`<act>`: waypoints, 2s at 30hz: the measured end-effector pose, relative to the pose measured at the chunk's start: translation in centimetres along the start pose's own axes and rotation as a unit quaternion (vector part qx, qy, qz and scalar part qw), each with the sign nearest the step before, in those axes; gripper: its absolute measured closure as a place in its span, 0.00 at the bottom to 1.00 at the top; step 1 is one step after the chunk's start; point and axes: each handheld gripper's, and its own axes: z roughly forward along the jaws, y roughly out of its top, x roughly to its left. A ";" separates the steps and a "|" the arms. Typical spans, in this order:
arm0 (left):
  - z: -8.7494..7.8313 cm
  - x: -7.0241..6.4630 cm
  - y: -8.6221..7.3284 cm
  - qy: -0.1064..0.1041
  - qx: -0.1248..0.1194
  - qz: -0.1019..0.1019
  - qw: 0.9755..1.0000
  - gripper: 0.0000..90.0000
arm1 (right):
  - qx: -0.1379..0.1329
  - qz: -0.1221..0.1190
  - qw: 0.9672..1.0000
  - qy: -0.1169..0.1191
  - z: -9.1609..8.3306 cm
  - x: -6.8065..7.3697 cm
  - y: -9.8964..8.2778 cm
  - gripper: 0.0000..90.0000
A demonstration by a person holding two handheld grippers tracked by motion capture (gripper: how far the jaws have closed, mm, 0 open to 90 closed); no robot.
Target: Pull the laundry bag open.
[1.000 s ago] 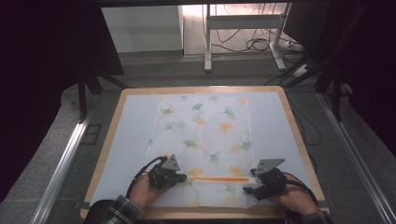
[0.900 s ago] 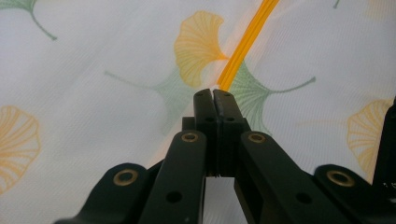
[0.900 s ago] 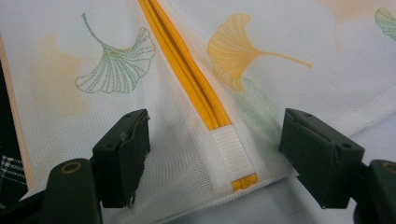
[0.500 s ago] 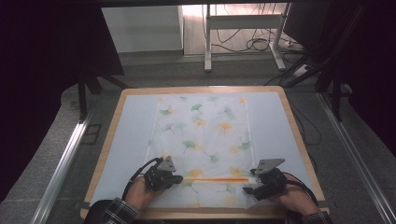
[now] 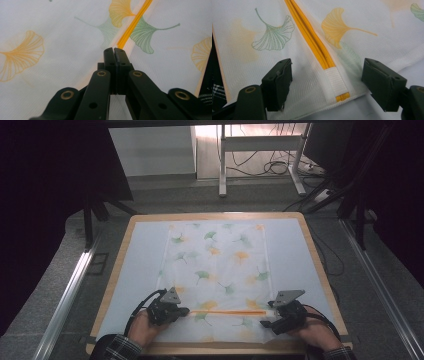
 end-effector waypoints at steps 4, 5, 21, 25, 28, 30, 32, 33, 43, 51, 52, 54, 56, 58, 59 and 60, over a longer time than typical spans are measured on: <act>-0.2 0.0 -0.2 0.003 0.001 -0.003 1.000 1.00 | 0.000 0.000 1.000 0.000 0.0 0.0 0.0 0.27; -0.2 0.1 -0.3 0.003 0.000 -0.005 1.000 1.00 | 0.000 0.000 1.000 0.000 0.0 0.0 0.0 0.27; -1.8 0.5 -1.7 0.031 0.004 -0.013 0.999 1.00 | 0.001 -0.001 1.000 0.000 0.0 0.0 0.0 0.27; -2.2 0.7 -2.1 0.033 0.000 -0.021 0.999 1.00 | 0.001 -0.001 1.000 -0.001 0.0 0.0 0.0 0.27; -2.6 1.0 -2.4 0.037 0.001 -0.022 0.999 1.00 | 0.001 -0.001 1.000 -0.001 0.0 0.0 0.0 0.27; -2.8 1.1 -2.7 0.036 -0.002 -0.028 0.999 1.00 | 0.001 0.000 1.000 -0.001 0.0 0.0 0.0 0.27; -2.9 1.1 -2.9 0.037 -0.004 -0.031 0.999 1.00 | 0.001 0.000 1.000 -0.001 0.0 0.0 0.0 0.27; -3.0 1.2 -3.0 0.039 -0.003 -0.030 0.999 1.00 | 0.001 0.000 1.000 -0.001 0.0 0.0 0.0 0.27; -4.0 1.6 -4.2 0.050 -0.005 -0.047 0.998 1.00 | 0.001 0.000 1.000 -0.001 0.0 0.0 0.0 0.27; -4.8 2.0 -5.1 0.064 -0.006 -0.058 0.996 1.00 | 0.001 0.000 1.000 -0.001 0.0 0.0 0.0 0.27; -4.9 2.1 -5.2 0.066 -0.005 -0.058 0.996 1.00 | 0.001 0.000 1.000 -0.001 0.0 0.0 0.0 0.27; -5.1 2.1 -5.4 0.068 -0.005 -0.059 0.996 1.00 | 0.001 0.000 1.000 -0.001 0.0 0.0 0.0 0.27; -5.2 2.2 -5.5 0.069 -0.006 -0.062 0.996 1.00 | 0.001 0.000 1.000 -0.001 0.0 0.0 0.0 0.27; -5.4 2.3 -5.7 0.071 -0.006 -0.066 0.995 1.00 | 0.000 0.000 1.000 -0.002 0.0 0.0 0.0 0.27; -5.4 2.3 -5.7 0.071 -0.006 -0.066 0.995 1.00 | 0.000 0.000 1.000 -0.002 0.0 0.0 0.0 0.27; -5.5 2.3 -5.8 0.069 -0.006 -0.067 0.995 1.00 | -0.001 0.000 1.000 -0.002 0.0 0.0 0.0 0.27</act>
